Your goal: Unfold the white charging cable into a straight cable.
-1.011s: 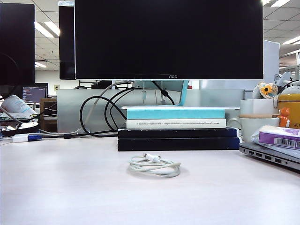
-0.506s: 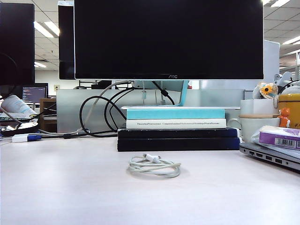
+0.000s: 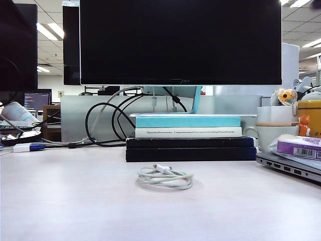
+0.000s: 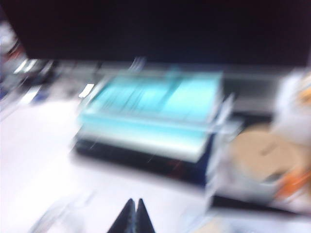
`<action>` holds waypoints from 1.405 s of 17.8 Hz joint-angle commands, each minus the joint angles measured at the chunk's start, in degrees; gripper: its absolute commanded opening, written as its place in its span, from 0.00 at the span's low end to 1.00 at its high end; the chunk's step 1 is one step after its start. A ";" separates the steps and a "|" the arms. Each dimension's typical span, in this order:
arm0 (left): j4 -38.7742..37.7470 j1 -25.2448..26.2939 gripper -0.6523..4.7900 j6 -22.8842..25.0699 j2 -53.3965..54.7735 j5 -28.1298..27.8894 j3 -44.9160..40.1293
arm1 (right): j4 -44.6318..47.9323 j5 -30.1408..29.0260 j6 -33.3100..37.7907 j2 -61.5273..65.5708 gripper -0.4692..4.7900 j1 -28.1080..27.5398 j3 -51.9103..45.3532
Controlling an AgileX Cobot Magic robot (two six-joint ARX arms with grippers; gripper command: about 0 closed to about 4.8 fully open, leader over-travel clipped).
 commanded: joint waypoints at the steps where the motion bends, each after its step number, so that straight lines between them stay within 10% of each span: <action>1: 0.59 -3.87 0.11 7.48 4.85 -0.44 1.81 | -6.47 -6.51 -6.62 7.34 0.09 3.02 3.65; 4: 2.03 -10.23 0.11 14.25 8.83 -8.22 1.95 | -7.28 -6.25 -10.40 16.96 0.09 11.98 5.75; 11: 5.64 -10.97 0.11 22.51 14.49 4.85 1.97 | -11.65 -2.78 -19.21 39.87 0.09 27.36 13.62; 17: 1.97 -10.91 0.11 26.16 18.73 0.15 1.97 | -20.00 -2.91 -23.45 51.19 0.28 31.21 22.71; 25: -8.55 -10.99 0.11 29.05 23.96 10.21 6.01 | -19.06 -3.43 -31.67 53.13 0.45 34.73 22.77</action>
